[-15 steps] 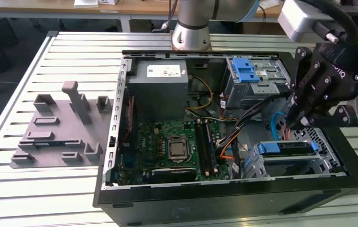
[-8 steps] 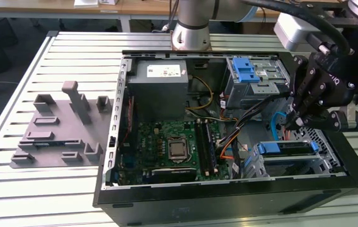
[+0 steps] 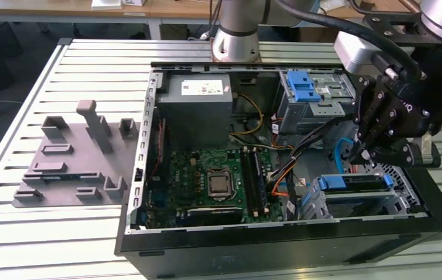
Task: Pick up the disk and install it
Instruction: 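Insert the disk into the insertion slot, then insert the first disk wire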
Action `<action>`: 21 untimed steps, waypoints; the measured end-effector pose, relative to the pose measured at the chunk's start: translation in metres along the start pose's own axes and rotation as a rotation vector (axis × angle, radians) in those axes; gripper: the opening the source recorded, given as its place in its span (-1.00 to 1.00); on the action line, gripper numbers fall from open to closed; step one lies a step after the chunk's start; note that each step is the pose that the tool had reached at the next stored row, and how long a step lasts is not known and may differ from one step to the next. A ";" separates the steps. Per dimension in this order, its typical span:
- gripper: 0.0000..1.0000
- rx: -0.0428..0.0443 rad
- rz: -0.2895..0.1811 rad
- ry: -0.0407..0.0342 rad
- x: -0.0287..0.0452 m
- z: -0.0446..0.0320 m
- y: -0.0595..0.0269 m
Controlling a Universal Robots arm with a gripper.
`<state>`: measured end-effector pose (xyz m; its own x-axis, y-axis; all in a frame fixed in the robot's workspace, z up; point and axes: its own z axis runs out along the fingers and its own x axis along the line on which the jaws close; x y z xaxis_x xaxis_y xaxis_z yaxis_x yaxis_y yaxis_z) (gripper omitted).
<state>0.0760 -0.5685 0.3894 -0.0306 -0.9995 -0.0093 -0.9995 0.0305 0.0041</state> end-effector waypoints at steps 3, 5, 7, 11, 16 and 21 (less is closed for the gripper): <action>-0.79 0.0000 0.000 0.0001 0.0000 0.0017 0.0000; -0.79 0.0000 0.000 0.0000 0.0001 0.0030 0.0000; -0.79 0.0000 0.000 0.0001 0.0001 0.0040 -0.0001; -0.79 0.0000 0.000 -0.0001 0.0000 0.0046 -0.0026; -0.79 0.0000 0.000 0.0001 -0.0013 0.0048 -0.0104; -0.79 0.0000 0.000 -0.0001 -0.0021 0.0054 -0.0141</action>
<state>0.0901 -0.5668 0.3840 -0.0306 -0.9995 -0.0093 -0.9995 0.0306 0.0040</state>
